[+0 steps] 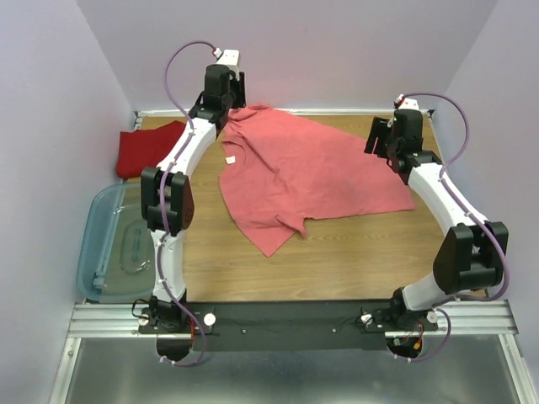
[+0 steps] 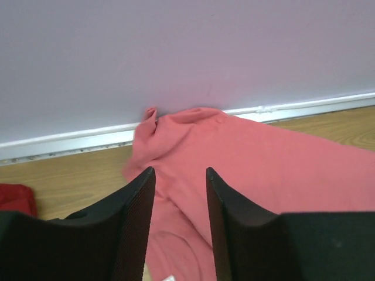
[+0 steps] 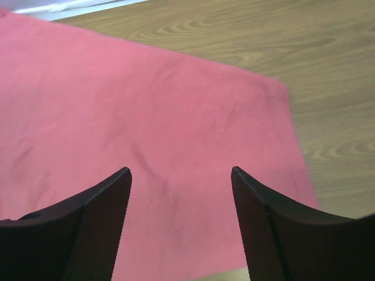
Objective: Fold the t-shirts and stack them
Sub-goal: Flatten the tshirt out
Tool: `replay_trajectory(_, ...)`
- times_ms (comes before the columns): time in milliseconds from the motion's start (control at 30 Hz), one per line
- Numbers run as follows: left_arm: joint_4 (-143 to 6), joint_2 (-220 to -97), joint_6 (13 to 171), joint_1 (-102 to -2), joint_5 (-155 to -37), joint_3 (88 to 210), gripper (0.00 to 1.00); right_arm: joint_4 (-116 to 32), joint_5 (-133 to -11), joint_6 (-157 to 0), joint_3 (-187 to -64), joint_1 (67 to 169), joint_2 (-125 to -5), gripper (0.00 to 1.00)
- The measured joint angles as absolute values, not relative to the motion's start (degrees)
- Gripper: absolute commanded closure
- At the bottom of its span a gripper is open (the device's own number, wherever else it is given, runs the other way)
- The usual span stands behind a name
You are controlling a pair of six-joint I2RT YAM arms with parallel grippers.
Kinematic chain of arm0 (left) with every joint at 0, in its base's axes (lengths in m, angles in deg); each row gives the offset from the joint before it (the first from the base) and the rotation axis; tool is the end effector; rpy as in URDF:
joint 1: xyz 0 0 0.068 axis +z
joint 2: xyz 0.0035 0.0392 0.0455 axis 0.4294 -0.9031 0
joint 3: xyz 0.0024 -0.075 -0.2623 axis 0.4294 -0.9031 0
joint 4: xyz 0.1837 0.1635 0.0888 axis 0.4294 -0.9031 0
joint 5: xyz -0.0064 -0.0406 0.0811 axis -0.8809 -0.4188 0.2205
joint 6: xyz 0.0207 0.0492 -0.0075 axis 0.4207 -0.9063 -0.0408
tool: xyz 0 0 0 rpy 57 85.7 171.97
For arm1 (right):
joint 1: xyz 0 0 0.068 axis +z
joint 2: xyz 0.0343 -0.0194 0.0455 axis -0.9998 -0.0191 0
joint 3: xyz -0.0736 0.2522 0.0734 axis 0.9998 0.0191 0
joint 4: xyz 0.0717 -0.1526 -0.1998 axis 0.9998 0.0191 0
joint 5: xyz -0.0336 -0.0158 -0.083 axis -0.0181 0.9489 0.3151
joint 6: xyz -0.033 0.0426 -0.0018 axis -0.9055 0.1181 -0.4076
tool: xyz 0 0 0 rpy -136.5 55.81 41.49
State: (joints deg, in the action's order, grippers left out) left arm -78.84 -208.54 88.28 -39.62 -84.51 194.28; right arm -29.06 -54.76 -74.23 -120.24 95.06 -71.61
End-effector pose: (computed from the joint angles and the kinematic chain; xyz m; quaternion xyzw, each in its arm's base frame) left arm 0.5121 -0.1275 0.3276 0.0308 0.7970 -0.0919 0.5961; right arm 0.3539 0.0321 0.3051 0.0781 0.8633 -0.0004 0.4986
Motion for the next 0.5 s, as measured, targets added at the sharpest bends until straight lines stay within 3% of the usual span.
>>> replay_trajectory(100, -76.92, -202.37, 89.55, -39.65, -85.27, 186.65, 0.4, -29.69, -58.96, -74.1, -120.18, 95.06, -70.67, 0.2)
replay_trajectory(500, -75.32, -165.85, 96.22, -46.38, -82.15, 139.7, 0.43, -30.09, -71.33, -69.49, -106.12, 95.06, -61.1, 0.21)
